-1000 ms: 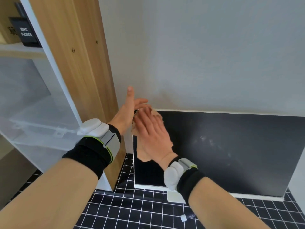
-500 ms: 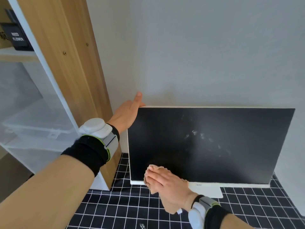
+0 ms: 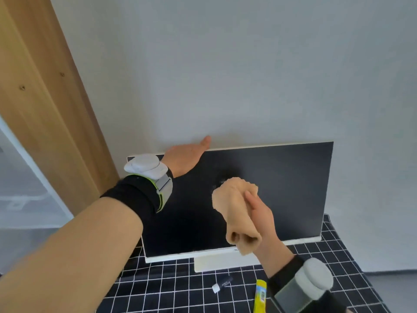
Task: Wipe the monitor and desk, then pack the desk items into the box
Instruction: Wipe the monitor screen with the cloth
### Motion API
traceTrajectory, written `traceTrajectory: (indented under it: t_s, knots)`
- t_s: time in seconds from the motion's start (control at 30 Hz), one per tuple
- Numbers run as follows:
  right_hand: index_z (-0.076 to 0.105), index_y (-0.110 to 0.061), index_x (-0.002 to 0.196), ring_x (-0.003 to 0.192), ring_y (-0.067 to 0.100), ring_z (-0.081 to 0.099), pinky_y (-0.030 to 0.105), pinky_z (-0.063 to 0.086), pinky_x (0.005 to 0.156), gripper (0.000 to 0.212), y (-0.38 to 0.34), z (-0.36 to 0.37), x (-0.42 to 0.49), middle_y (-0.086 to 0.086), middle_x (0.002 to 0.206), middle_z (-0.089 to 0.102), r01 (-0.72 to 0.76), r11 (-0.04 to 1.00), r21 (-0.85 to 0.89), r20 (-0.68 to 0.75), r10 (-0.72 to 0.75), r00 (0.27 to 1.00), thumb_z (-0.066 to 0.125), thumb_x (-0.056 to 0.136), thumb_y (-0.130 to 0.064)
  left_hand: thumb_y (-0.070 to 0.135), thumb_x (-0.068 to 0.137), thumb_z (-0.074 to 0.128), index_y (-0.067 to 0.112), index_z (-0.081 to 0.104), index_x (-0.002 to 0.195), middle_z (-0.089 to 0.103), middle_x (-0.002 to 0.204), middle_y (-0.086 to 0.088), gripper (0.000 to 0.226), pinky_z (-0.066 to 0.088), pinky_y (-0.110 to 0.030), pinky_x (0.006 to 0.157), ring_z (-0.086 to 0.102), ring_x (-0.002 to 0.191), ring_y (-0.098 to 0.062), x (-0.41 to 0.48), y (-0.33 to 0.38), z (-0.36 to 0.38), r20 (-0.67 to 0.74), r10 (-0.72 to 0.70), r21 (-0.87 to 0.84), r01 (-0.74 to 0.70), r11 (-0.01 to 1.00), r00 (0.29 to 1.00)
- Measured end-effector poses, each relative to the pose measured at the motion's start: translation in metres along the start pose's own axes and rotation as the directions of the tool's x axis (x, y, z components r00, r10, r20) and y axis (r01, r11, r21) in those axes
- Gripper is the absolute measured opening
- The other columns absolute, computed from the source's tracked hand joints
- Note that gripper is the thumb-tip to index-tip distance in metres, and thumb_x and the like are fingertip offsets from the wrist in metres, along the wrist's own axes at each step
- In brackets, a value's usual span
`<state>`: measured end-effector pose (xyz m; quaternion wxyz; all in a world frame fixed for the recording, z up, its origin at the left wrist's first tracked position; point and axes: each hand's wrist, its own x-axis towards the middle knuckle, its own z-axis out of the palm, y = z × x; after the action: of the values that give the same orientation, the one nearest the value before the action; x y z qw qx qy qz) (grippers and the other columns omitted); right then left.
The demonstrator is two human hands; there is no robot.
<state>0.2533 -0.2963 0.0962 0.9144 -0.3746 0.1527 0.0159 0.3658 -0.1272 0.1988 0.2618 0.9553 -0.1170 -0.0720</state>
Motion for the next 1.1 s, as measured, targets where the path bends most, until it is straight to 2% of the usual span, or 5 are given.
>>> traceTrajectory:
  t_s: [0.27,0.5,0.67,0.83,1.1]
  knots:
    - [0.033,-0.016,0.144,0.128,0.013,0.043,0.034,0.029,0.115,0.046,-0.061,0.001,0.032,-0.002,0.142,0.042,0.546,0.657,-0.52,-0.352,-0.747,0.564,0.037,0.101,-0.031,0.077,0.083,0.0,0.042,0.052,0.133,0.037,0.153,0.008,0.08,0.012,-0.038,0.117,0.028,0.143,-0.022,-0.005,0.003,-0.004,0.031,-0.02,-0.166,0.025,0.986,0.999]
    - [0.031,-0.009,0.146,0.143,0.027,0.023,0.044,0.019,0.118,0.061,0.0,0.023,0.078,0.015,0.154,0.028,0.331,0.002,-0.944,0.168,-0.858,0.486,0.038,0.092,-0.034,0.079,0.079,-0.004,0.039,0.058,0.129,0.045,0.148,0.01,0.089,0.011,-0.036,0.117,0.031,0.141,-0.02,-0.007,0.007,-0.001,-0.026,-0.013,-0.266,0.006,0.964,1.0]
    - [0.044,-0.015,0.136,0.138,0.029,0.034,0.04,0.018,0.12,0.049,0.087,0.048,0.07,0.008,0.142,0.05,0.575,-0.737,-0.355,0.929,-0.207,0.307,0.057,0.088,-0.016,0.072,0.087,0.0,0.035,0.06,0.128,0.047,0.146,0.008,0.082,0.012,-0.035,0.119,0.033,0.14,-0.02,-0.01,0.01,0.0,-0.035,-0.027,-0.27,0.017,0.963,0.999]
    - [0.045,-0.024,0.142,0.134,0.026,0.037,0.044,0.02,0.119,0.05,0.087,-0.005,0.076,-0.002,0.149,0.044,0.56,-0.827,-0.045,0.965,0.109,0.239,0.05,0.093,-0.017,0.057,0.096,0.0,0.031,0.056,0.132,0.045,0.149,0.002,0.072,0.006,-0.035,0.118,0.029,0.141,-0.02,-0.015,0.014,0.002,-0.085,0.023,-0.167,-0.037,0.985,0.996]
    - [0.039,0.0,0.139,0.134,0.038,0.035,0.051,0.034,0.107,0.047,-0.06,-0.088,0.087,0.021,0.146,0.035,0.094,-0.221,-0.971,0.24,-0.913,0.329,0.035,0.095,-0.015,0.048,0.099,-0.001,0.028,0.06,0.128,0.058,0.136,-0.001,0.07,-0.001,-0.031,0.117,0.039,0.133,-0.016,-0.001,0.02,0.01,-0.137,0.074,0.032,-0.07,0.997,0.988]
